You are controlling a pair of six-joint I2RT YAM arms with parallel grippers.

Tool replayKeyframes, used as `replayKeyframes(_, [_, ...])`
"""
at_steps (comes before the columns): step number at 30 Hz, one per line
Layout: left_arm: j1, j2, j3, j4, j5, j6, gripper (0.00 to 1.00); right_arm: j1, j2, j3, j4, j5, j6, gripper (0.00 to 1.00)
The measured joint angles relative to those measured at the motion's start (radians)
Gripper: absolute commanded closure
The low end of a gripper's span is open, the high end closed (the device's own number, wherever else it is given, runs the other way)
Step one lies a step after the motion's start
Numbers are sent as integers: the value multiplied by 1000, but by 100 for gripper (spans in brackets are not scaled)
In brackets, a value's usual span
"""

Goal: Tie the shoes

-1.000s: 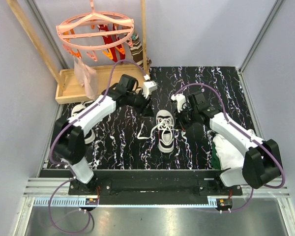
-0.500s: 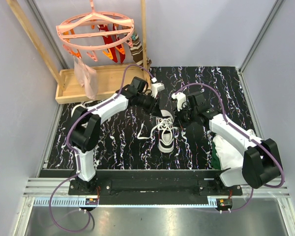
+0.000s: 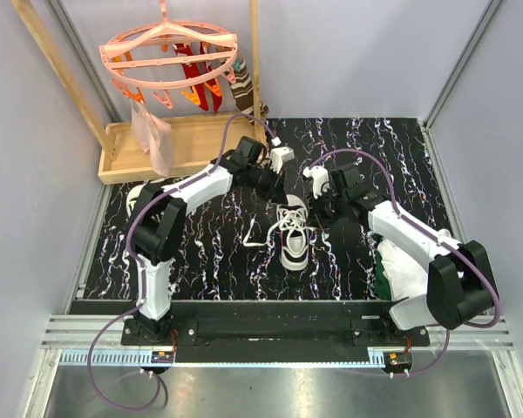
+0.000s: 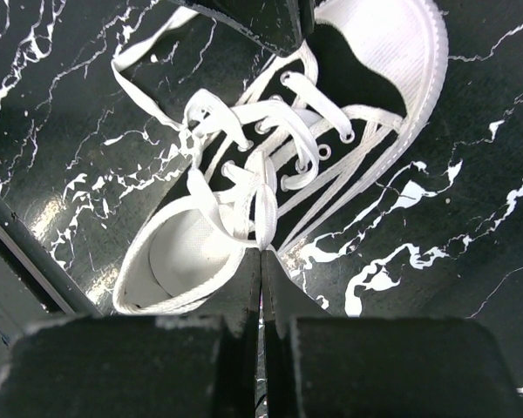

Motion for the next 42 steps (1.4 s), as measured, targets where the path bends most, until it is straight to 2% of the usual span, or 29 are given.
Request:
replayKeyframes(15, [-27, 49, 0, -41, 32, 21, 89, 0, 42, -2, 29, 0, 18, 100])
replayKeyframes(22, [-27, 49, 1, -42, 106, 14, 81, 0, 72, -2, 45, 0, 25, 100])
replayKeyframes(28, [-27, 49, 10, -40, 159, 0, 78, 0, 88, -2, 60, 0, 33, 100])
replayKeyframes(42, [-27, 73, 28, -39, 172, -6, 58, 0, 145, -1, 118, -7, 59, 100])
